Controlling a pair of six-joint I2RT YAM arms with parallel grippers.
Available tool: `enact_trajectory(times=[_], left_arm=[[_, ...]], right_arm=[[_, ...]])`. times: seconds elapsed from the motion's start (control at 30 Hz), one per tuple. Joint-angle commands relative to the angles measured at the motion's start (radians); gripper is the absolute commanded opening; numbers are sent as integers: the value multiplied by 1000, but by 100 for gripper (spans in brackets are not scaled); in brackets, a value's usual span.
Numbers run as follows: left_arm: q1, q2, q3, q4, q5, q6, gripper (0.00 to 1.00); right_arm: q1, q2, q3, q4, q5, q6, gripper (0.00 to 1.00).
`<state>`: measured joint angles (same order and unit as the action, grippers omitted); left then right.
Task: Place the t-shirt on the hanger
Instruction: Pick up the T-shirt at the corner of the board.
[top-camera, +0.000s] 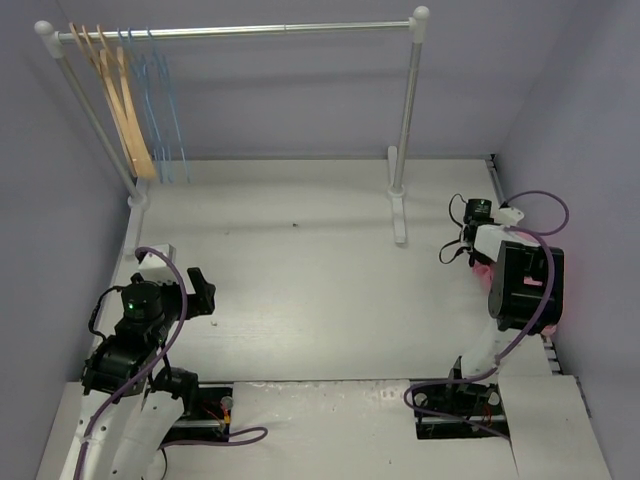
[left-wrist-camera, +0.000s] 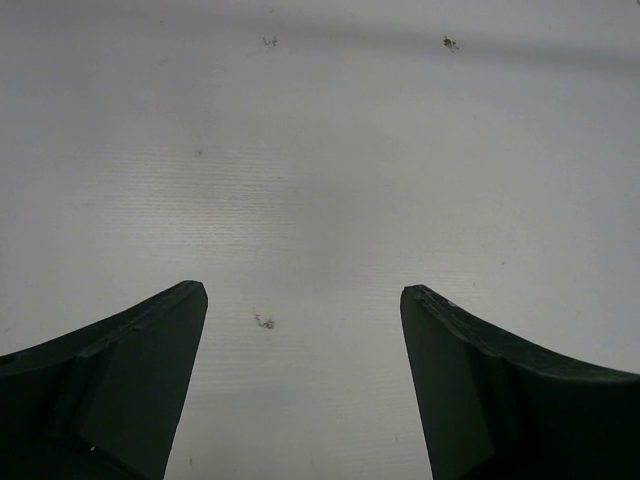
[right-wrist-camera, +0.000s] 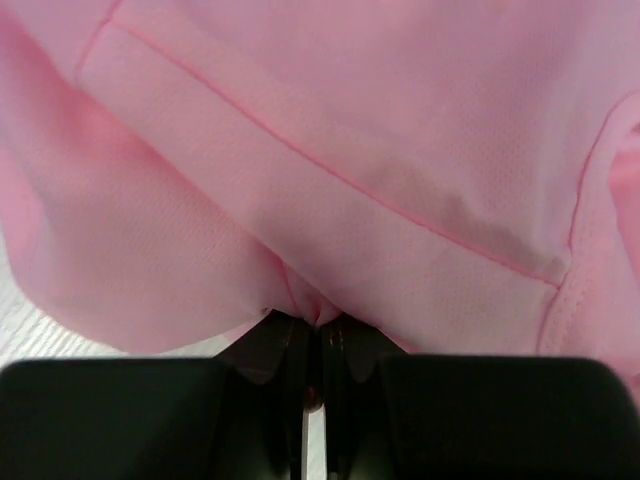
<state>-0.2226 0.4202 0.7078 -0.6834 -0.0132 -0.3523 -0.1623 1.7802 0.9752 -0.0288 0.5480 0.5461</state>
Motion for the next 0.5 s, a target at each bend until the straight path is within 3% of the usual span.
enact_trajectory(times=[0.0,0.17,0.33,0.47], left_arm=[[-7,6,16,51,13,6,80],[-6,5,16,53,13,6,80],[-7,8,18,53,13,6,80],[-6,12,18,51,13,6,80]], right_arm=[[27,-74,31,89,-33,-81,0],[272,-218,36,75,59,-185,0],[440,-332,114,-6,-83,-216,0],[697,-383,192,-72,-191,-233,0]])
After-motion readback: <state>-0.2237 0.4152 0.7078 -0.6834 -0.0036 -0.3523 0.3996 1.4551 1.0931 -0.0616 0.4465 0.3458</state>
